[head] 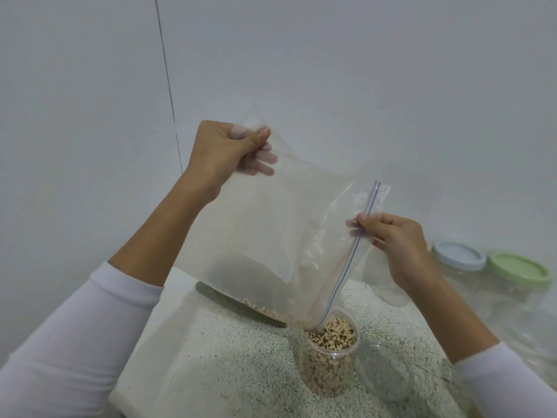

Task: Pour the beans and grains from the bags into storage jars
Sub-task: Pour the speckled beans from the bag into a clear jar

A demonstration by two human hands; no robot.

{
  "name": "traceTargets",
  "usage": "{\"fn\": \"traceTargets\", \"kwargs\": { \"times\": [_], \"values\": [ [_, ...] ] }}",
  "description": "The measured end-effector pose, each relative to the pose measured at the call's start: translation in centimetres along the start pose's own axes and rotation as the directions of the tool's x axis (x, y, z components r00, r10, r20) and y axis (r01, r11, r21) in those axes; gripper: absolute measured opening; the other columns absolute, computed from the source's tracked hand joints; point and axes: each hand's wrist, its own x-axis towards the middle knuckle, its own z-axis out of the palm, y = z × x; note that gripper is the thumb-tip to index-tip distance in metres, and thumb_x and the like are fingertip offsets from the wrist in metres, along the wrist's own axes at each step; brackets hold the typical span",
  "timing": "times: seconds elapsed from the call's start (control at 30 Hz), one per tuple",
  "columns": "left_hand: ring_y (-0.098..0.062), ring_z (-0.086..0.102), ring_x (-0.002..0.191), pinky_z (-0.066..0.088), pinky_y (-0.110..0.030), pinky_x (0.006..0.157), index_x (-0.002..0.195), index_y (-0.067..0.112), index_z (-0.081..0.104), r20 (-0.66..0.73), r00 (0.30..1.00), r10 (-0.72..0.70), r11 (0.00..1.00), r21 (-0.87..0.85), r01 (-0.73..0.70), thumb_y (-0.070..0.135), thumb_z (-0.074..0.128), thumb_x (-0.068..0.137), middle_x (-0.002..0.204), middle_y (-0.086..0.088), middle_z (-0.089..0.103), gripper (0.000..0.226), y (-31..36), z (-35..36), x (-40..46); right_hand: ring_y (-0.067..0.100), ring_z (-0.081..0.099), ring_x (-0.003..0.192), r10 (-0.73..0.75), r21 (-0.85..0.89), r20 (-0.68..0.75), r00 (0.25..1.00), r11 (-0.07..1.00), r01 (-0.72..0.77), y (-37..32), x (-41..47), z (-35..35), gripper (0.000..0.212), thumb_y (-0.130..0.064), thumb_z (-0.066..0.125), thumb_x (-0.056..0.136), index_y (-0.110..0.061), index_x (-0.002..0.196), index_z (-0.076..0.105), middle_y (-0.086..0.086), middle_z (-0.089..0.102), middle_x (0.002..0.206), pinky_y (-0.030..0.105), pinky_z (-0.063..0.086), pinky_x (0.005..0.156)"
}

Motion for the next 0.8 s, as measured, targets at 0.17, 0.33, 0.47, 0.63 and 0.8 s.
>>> {"fn": "traceTargets", "kwargs": {
  "times": [0.17, 0.33, 0.47, 0.63, 0.8],
  "values": [
    [-0.019, 0.070, 0.055, 0.048, -0.019, 0.050, 0.075, 0.004, 0.067, -0.004, 1.000, -0.008, 1.000, -0.009, 0.008, 0.021, 0.065, 0.090, 0.061, -0.002, 0.071, 0.023, -0.5, 0.2, 0.1, 0.005, 0.067, 0.066, -0.005, -0.024, -0.012, 1.000, 1.000, 0.005, 0.2, -0.1, -0.1, 0.011, -0.017, 0.067, 0.085, -0.009, 0.078, 0.072, -0.003, 0.075, 0.082, 0.030, 0.038, 0.094],
    [-0.019, 0.070, 0.056, 0.049, -0.019, 0.050, 0.076, 0.004, 0.067, 0.001, 1.000, -0.015, 1.000, -0.027, 0.015, 0.021, 0.064, 0.090, 0.061, -0.002, 0.070, 0.023, -0.8, 0.6, 0.1, 0.004, 0.066, 0.063, -0.007, 0.000, -0.037, 0.999, 1.000, 0.007, 0.2, 0.1, -0.4, 0.012, -0.015, 0.067, 0.085, -0.004, 0.082, 0.070, -0.005, 0.074, 0.077, 0.026, 0.041, 0.085],
    [-0.021, 0.070, 0.057, 0.049, -0.020, 0.051, 0.076, 0.004, 0.068, 0.023, 0.999, -0.023, 1.000, -0.019, 0.023, 0.022, 0.065, 0.090, 0.062, -0.003, 0.071, 0.023, -0.9, 0.8, 0.0, 0.004, 0.067, 0.064, 0.017, -0.026, 0.009, 1.000, 1.000, -0.016, 0.4, -0.1, -0.2, 0.012, -0.015, 0.067, 0.085, -0.004, 0.081, 0.070, -0.004, 0.074, 0.079, 0.028, 0.042, 0.089],
    [-0.020, 0.070, 0.056, 0.048, -0.019, 0.049, 0.077, 0.003, 0.067, 0.012, 1.000, -0.026, 0.999, -0.037, 0.027, 0.021, 0.065, 0.090, 0.062, -0.003, 0.071, 0.023, -0.9, 0.9, 0.1, 0.004, 0.067, 0.064, 0.007, -0.026, -0.008, 1.000, 1.000, -0.007, 0.1, 0.1, -0.3, 0.011, -0.016, 0.067, 0.085, -0.009, 0.076, 0.070, -0.006, 0.074, 0.077, 0.031, 0.037, 0.095],
    [-0.019, 0.070, 0.056, 0.049, -0.019, 0.050, 0.077, 0.003, 0.067, 0.014, 1.000, -0.016, 0.999, -0.038, 0.017, 0.022, 0.064, 0.090, 0.062, -0.003, 0.071, 0.023, -0.7, 0.9, 0.0, 0.004, 0.066, 0.063, -0.012, -0.010, -0.029, 1.000, 1.000, 0.012, 0.1, 0.0, -0.5, 0.012, -0.015, 0.067, 0.085, -0.006, 0.078, 0.070, -0.006, 0.074, 0.075, 0.023, 0.042, 0.082]
  ]
}}
